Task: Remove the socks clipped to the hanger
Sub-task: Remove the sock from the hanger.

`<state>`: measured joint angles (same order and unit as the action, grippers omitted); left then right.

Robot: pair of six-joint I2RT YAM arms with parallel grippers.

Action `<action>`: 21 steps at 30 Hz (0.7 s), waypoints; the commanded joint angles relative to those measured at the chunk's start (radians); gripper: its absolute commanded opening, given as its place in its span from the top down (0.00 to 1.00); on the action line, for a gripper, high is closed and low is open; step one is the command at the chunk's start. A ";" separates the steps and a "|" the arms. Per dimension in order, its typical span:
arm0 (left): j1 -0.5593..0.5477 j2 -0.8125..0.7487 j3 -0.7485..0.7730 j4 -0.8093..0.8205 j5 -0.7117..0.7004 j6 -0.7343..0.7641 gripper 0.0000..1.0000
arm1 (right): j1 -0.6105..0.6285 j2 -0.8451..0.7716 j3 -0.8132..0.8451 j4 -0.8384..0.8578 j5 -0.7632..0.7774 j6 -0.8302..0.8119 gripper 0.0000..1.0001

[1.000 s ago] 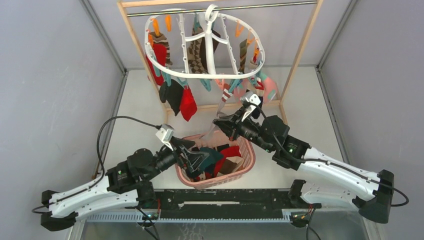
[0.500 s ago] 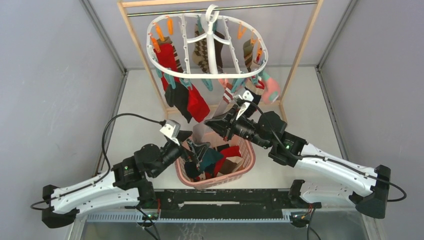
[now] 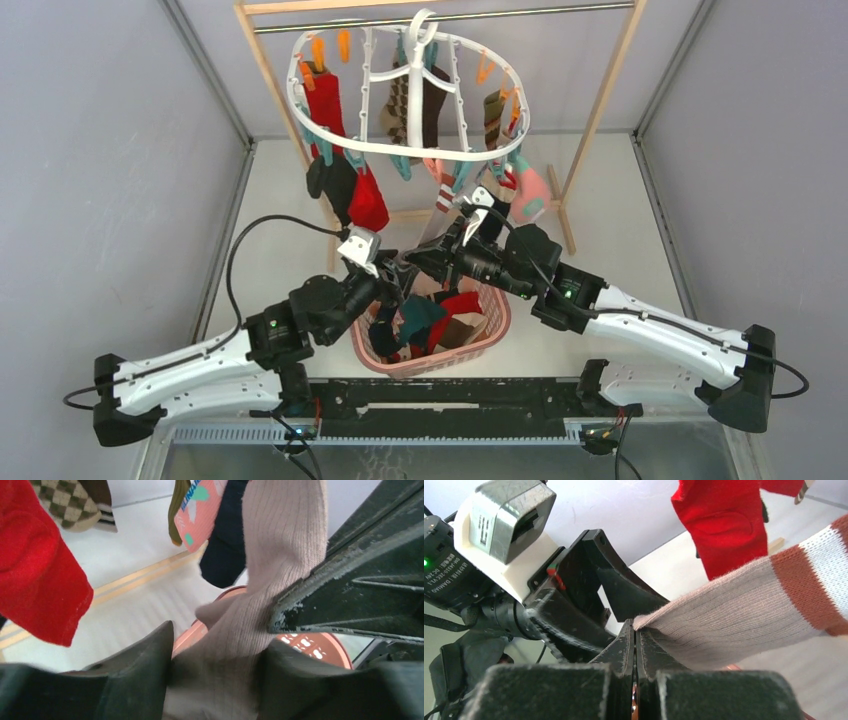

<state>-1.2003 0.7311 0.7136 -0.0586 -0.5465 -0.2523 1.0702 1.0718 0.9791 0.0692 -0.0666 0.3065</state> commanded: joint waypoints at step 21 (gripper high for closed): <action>0.021 -0.081 0.070 -0.053 -0.076 -0.018 1.00 | -0.232 -0.282 -0.066 -0.203 0.057 0.083 0.33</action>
<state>-1.1858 0.6647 0.7227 -0.0875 -0.6060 -0.2558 0.9302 0.9302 0.9531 -0.0975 -0.0380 0.3550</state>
